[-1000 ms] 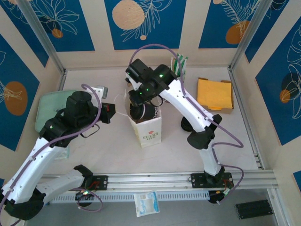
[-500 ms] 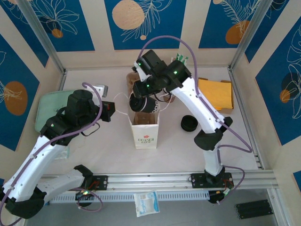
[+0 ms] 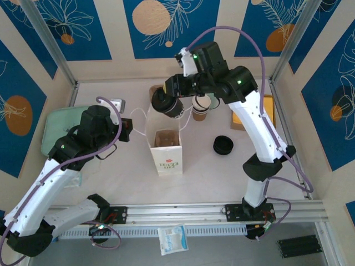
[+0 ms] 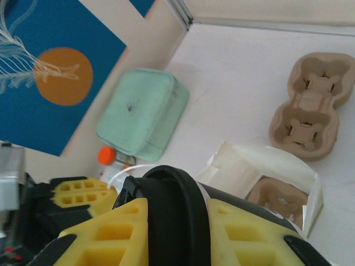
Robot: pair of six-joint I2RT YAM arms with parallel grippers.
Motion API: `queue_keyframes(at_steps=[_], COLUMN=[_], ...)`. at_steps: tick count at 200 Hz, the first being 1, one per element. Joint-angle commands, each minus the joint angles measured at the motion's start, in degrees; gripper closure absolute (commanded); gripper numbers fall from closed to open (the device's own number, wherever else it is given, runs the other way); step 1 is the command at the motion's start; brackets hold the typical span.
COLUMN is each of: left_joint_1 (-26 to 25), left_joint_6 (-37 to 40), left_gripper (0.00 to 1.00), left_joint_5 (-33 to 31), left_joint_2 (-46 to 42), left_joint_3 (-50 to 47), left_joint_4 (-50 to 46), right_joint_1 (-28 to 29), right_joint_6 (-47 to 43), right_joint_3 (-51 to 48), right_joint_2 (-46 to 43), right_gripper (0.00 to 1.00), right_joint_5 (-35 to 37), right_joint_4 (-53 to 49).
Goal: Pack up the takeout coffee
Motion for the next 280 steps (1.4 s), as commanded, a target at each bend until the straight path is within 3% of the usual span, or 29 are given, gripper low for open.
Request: queue_keyframes(at_steps=[1,66,117,191,280], left_joint_1=[0.06,0.06,0.07,0.06,0.03], left_joint_6=[1.25,1.96,1.79,1.94,1.79], left_gripper=[1.00,1.00,1.00,1.00,1.00], left_joint_5=[-5.12,-11.34,-12.83,-10.51,-8.78], left_joint_2=[-0.57,-2.31,-3.74,-3.55,-3.24], left_joint_3=[2.02,3.43,2.77,2.20,1.79], left_joint_4=[-1.58,-4.64,-5.54,-3.52,-2.25], right_joint_1=[-2.54,-15.01,-23.99,-25.34,-22.61], right_joint_6=[3.05,8.84,12.40,19.68,19.04], right_joint_3=[-1.54,-20.28,-43.62,-78.31,-97.60], right_joint_2=[-4.42,-18.78,-29.12,-34.27,-32.07], right_gripper=[0.75,0.75,0.75,0.75,0.72], right_joint_5=[-4.78,-9.99,-13.38,-17.51,-16.86], right_joint_4=[4.53,14.34,21.00,43.70,70.55])
